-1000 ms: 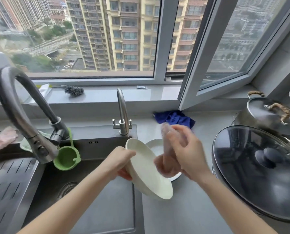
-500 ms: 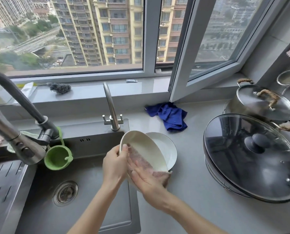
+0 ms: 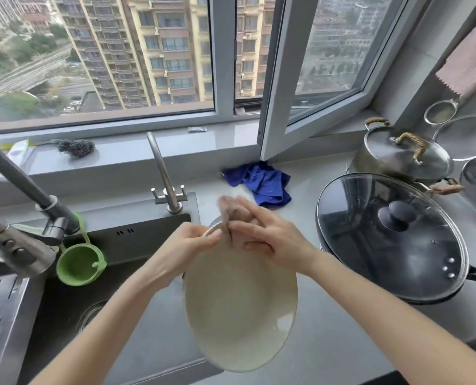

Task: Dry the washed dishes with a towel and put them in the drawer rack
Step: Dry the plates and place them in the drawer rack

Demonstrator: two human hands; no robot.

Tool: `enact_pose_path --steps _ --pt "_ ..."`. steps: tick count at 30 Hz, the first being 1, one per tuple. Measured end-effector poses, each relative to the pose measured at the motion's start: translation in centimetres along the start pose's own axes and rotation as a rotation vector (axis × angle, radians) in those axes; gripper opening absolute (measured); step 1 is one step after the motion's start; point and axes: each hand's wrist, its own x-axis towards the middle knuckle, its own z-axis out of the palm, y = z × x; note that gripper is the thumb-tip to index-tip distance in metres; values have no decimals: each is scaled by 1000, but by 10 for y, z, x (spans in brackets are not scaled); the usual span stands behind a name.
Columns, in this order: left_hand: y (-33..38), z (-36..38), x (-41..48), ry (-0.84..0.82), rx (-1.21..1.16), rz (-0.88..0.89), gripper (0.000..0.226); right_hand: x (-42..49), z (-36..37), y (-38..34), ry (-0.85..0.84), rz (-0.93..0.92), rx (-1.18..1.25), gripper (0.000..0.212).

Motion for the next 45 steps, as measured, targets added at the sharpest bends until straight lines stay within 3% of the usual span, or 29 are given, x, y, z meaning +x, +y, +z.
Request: enact_pose_path --steps 2,5,7,10,12,13,17,19,21,24,26,28,30,32,35,37,41,45 --pt "10 2 1 -24 46 49 62 20 -13 -7 -31 20 157 69" --pt "24 4 0 18 114 160 40 36 -30 -7 -82 287 448 76" --pt "27 6 0 51 113 212 39 39 -34 -4 -132 432 658 52" --pt "24 9 -4 130 87 211 48 34 -34 2 -161 566 689 18" --pt "22 7 -8 240 -55 155 53 19 -28 2 -61 680 781 13" --pt "23 6 -10 331 -128 154 44 10 -23 -2 28 772 900 13" --pt "31 16 -15 619 -241 289 17 -14 21 -27 322 1063 1622 28" --pt "26 32 -18 703 -275 357 18 -15 38 -38 454 1142 1762 33" --pt "8 47 -25 742 -291 381 28 -19 44 -42 592 1191 1709 26" --pt "-17 39 -31 577 -166 309 35 -30 31 -37 697 1225 1367 28" --pt "-10 17 -25 289 -90 197 44 -33 5 -35 672 1197 1186 23" --pt "9 -2 -14 7 -202 75 46 -29 -25 -36 571 1101 1014 24" --pt "30 -9 -3 -108 -261 -26 43 -20 -53 -41 402 939 835 27" --pt "42 -3 6 -90 -202 -63 39 -8 -70 -46 207 784 691 27" --pt "46 10 14 63 116 109 26 5 -83 -45 79 652 579 33" --pt "43 17 15 167 142 199 26 7 -88 -42 97 637 558 45" --pt "32 22 13 193 153 277 36 -3 -82 -37 146 712 627 56" --pt "20 24 9 210 143 239 38 -15 -68 -39 164 818 669 77"
